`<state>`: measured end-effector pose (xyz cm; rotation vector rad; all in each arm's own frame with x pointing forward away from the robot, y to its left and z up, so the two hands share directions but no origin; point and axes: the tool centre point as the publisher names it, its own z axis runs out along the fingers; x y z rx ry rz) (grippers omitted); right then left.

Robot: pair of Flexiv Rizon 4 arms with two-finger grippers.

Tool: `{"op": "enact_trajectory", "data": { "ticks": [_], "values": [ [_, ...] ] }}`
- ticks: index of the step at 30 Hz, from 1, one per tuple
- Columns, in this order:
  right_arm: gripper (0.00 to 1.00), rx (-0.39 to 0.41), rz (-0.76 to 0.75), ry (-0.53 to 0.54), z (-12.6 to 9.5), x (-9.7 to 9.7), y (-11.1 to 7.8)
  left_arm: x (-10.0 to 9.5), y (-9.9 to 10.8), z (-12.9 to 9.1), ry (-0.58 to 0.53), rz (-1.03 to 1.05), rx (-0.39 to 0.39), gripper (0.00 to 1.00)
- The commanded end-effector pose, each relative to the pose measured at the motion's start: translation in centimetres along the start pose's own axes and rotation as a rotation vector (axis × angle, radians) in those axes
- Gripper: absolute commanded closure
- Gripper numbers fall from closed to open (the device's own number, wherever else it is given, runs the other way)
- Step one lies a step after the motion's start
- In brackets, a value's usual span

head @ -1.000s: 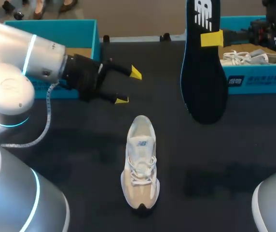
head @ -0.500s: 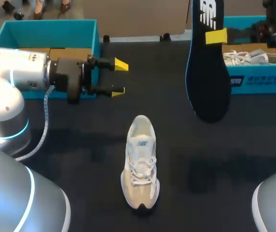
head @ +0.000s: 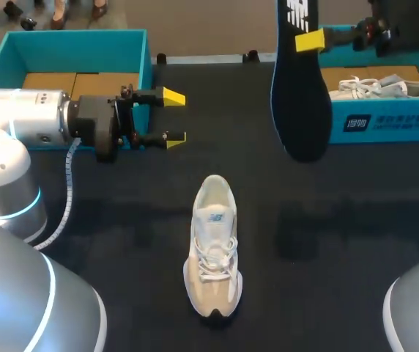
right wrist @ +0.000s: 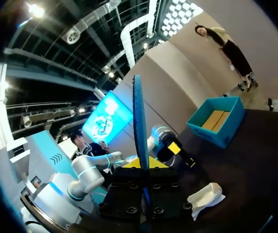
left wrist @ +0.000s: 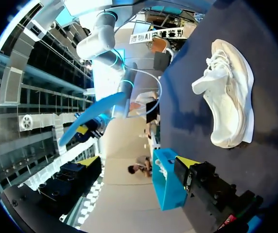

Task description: Take the shoe out of the shoebox, open the shoe tongue, remove and reinsert the insole, then place the shoe into the shoebox

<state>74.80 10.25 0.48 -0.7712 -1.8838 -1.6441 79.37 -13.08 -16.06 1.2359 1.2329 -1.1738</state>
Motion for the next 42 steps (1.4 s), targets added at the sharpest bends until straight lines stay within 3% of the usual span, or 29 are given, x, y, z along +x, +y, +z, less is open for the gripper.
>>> {"op": "enact_trajectory", "data": {
  "ticks": [1, 5, 8, 11, 12, 16, 17, 35, 37, 40, 42],
  "values": [
    [1.00, 0.021, -0.001, 0.003, 0.2, -0.3, 0.5, 0.0, 0.0, 0.1, 0.001, 0.001, -0.001, 0.00],
    [1.00, 0.021, -0.001, 0.003, 0.2, -0.3, 0.5, 0.0, 0.0, 0.1, 0.001, 0.001, -0.001, 0.00],
    [1.00, 0.073, 0.071, 0.004, 1.0, -3.5, 1.0, 0.0, 0.0, 0.1, 0.001, 0.001, -0.001, 0.00],
    [1.00, 0.048, 0.116, 0.053, 1.8, -6.2, 0.6, 0.0, 0.0, 0.1, 0.001, 0.001, -0.001, 0.00],
    [1.00, 0.080, 0.157, 0.046, 2.3, -7.4, 0.3, 0.0, 0.0, 0.1, 0.001, 0.001, -0.001, 0.00],
    [1.00, 0.070, 0.202, 0.063, 3.1, -10.1, 0.2, 0.0, 0.0, 0.1, 0.001, 0.001, -0.001, 0.00],
    [1.00, 0.037, 0.214, 0.080, 3.3, -10.7, 0.2, 0.0, 0.0, 0.1, 0.001, 0.001, -0.001, 0.00],
    [1.00, 0.037, 0.214, 0.080, 3.3, -10.7, 0.2, 0.0, 0.0, 0.1, 0.001, 0.001, -0.001, 0.00],
    [1.00, 0.029, 0.215, 0.089, 4.1, -11.2, 0.6, 0.0, 0.0, 0.1, 0.001, 0.001, -0.001, 0.00],
    [1.00, 0.030, 0.331, 0.003, 5.2, -12.4, 0.2, 0.0, 0.0, 0.1, 0.001, 0.001, -0.001, 0.00],
    [1.00, -0.010, 0.331, 0.025, 5.9, -12.5, 0.0, 0.0, 0.0, 0.1, 0.001, 0.001, -0.001, 0.00]
  ]
}}
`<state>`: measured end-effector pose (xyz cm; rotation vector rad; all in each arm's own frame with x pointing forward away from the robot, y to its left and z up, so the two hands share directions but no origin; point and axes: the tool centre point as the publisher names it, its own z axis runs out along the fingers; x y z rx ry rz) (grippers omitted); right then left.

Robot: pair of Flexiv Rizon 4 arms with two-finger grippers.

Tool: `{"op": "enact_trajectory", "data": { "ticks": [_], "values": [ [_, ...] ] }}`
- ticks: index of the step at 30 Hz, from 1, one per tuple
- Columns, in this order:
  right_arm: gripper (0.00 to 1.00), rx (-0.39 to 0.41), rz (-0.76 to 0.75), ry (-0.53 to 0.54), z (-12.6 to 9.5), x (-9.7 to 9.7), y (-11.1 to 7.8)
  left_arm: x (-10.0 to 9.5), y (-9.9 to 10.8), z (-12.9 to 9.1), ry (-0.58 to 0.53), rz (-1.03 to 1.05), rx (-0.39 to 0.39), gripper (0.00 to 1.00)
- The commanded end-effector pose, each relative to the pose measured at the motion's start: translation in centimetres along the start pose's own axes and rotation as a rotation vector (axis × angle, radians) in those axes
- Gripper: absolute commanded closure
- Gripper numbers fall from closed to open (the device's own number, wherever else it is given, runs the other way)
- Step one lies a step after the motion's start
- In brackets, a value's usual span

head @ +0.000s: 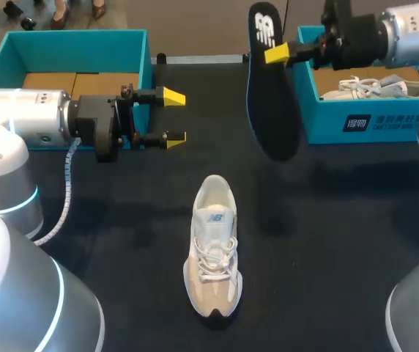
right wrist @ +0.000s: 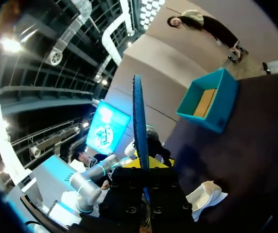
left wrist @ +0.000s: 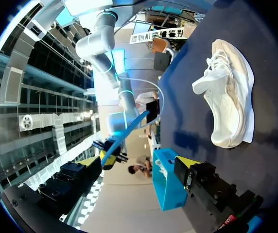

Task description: Take the shoe out of the shoebox, open the shoe tongue, remove and reinsert the insole, then place the shoe into the shoebox

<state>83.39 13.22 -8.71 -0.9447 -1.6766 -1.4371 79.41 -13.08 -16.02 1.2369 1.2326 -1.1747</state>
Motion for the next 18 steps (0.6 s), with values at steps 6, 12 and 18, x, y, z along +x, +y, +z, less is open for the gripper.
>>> {"op": "enact_trajectory", "data": {
  "ticks": [6, 12, 18],
  "values": [
    [1.00, -0.070, 0.176, -0.059, 3.9, -1.9, -0.2, 0.0, 0.0, 0.1, 0.000, 0.001, -0.002, 0.00],
    [1.00, -0.068, 0.213, -0.069, 4.2, -2.0, -0.2, 0.0, 0.0, 0.1, 0.000, 0.001, -0.002, 0.00],
    [1.00, -0.068, 0.213, -0.069, 4.2, -2.0, -0.2, 0.0, 0.0, 0.1, 0.000, 0.001, -0.002, 0.00]
  ]
}}
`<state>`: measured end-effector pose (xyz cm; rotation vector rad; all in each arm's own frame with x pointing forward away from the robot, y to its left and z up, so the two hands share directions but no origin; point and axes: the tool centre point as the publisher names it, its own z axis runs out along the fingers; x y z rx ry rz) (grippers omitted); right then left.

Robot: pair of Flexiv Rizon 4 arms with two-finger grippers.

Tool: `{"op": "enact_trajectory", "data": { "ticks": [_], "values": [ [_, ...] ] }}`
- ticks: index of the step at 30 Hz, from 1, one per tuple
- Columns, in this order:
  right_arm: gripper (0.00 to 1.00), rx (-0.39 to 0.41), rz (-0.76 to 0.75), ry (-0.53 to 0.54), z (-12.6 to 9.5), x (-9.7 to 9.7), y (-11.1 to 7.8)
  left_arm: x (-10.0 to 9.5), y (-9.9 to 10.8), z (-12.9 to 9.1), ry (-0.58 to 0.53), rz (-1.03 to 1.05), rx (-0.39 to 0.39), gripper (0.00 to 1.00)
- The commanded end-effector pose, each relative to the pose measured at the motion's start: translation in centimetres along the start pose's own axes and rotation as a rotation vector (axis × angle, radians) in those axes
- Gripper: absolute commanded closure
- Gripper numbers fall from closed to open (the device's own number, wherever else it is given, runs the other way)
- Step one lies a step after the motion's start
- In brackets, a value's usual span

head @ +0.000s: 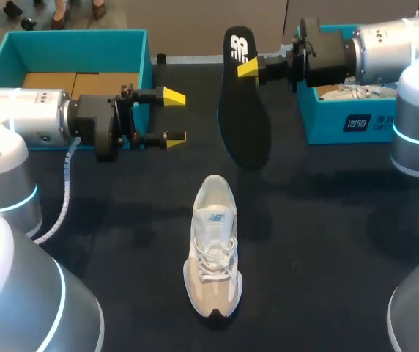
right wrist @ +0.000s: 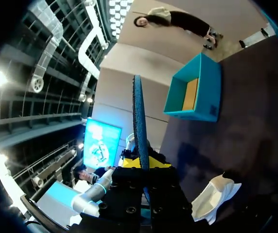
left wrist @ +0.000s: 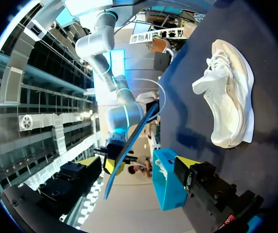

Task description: Take the shoe out of the shoebox, open the shoe tongue, remove and reinsert the insole, then place the shoe into the shoebox

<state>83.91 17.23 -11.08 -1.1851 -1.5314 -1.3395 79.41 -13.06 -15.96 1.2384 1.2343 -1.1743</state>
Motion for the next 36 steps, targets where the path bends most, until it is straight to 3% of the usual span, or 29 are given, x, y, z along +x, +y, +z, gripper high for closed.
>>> {"op": "enact_trajectory", "data": {
  "ticks": [1, 14, 25, 36],
  "values": [
    [1.00, 0.027, 0.044, -0.027, 0.4, -0.6, 0.2, 0.1, 0.0, 0.1, -0.002, 0.001, -0.003, 0.00],
    [1.00, 0.080, 0.266, 0.007, 2.8, -2.6, 0.7, 1.2, 1.4, 2.8, -0.039, -0.009, 0.033, 0.00],
    [1.00, 0.080, 0.266, 0.007, 2.8, -2.6, 0.7, 1.3, 1.3, 3.1, -0.022, 0.011, 0.010, 0.00],
    [1.00, 0.070, 0.332, 0.030, 4.0, -4.1, 1.1, 1.2, 1.6, 4.5, -0.047, 0.010, -0.007, 0.00]
  ]
}}
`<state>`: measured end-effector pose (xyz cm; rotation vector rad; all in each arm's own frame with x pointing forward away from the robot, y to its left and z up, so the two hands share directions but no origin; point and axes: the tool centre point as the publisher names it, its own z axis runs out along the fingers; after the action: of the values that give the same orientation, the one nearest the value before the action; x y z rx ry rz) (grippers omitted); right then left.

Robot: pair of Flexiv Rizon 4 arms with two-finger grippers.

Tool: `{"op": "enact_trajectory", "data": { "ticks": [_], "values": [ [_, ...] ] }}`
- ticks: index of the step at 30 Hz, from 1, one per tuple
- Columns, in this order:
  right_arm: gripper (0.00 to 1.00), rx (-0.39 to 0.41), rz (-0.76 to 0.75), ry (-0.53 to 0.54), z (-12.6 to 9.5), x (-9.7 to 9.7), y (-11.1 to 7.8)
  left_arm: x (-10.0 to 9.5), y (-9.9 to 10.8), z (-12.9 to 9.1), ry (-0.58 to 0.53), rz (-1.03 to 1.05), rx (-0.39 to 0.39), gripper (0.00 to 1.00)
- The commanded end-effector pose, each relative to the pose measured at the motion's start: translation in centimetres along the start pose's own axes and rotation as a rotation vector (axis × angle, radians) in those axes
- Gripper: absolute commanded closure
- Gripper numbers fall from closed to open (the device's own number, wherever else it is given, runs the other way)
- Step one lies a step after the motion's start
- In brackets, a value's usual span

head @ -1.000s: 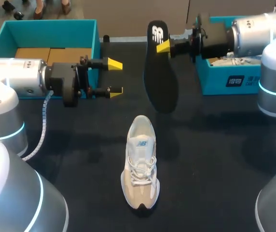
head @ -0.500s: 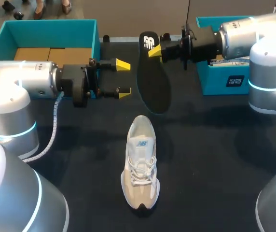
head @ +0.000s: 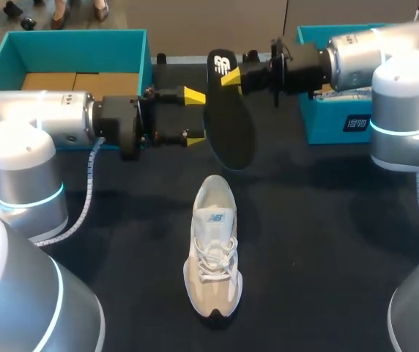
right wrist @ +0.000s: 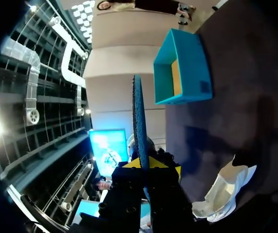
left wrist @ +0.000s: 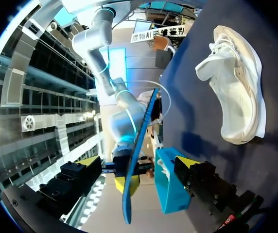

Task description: Take the shoe out of the shoebox, open the shoe tongue, remove and reinsert the insole, then place the shoe into the shoebox

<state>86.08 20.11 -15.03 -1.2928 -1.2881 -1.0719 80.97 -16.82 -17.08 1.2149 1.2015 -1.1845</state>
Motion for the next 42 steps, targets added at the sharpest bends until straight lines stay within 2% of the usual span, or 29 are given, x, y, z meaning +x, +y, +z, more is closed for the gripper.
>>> {"op": "enact_trajectory", "data": {
  "ticks": [1, 10, 14, 16, 23, 27, 29, 31, 36, 42],
  "values": [
    [1.00, -0.006, 0.007, -0.003, 0.5, -0.2, 0.1, 0.3, 0.2, 0.8, -0.012, 0.001, -0.008, 0.00],
    [1.00, -0.006, 0.007, -0.003, 0.5, -0.2, 0.1, 0.5, 1.1, 2.0, -0.006, 0.032, -0.044, 0.02],
    [1.00, -0.006, 0.007, -0.003, 0.5, -0.2, 0.1, 0.2, 1.1, 2.2, -0.016, 0.033, -0.050, 0.14],
    [1.00, -0.006, 0.007, -0.003, 0.5, -0.2, 0.1, 0.0, 1.1, 2.3, -0.018, 0.038, -0.057, 0.25],
    [1.00, -0.006, 0.007, -0.003, 0.5, -0.2, 0.1, -0.6, 1.0, 2.1, -0.019, 0.064, -0.086, 0.50],
    [1.00, -0.006, 0.007, -0.003, 0.5, -0.2, 0.1, -0.7, 1.0, 2.2, -0.017, 0.071, -0.084, 0.54],
    [1.00, -0.006, 0.007, -0.003, 0.5, -0.2, 0.1, -0.7, 1.0, 2.3, -0.018, 0.073, -0.082, 0.69],
    [1.00, -0.006, 0.007, -0.003, 0.5, -0.2, 0.1, -0.7, 0.9, 2.2, -0.019, 0.073, -0.083, 0.73],
    [1.00, -0.006, 0.007, -0.003, 0.5, -0.2, 0.1, -0.6, 1.0, 2.2, -0.018, 0.073, -0.083, 0.76],
    [1.00, -0.006, 0.007, -0.003, 0.5, -0.2, 0.1, -0.7, 0.8, 2.2, -0.022, 0.072, -0.082, 0.71]
  ]
}}
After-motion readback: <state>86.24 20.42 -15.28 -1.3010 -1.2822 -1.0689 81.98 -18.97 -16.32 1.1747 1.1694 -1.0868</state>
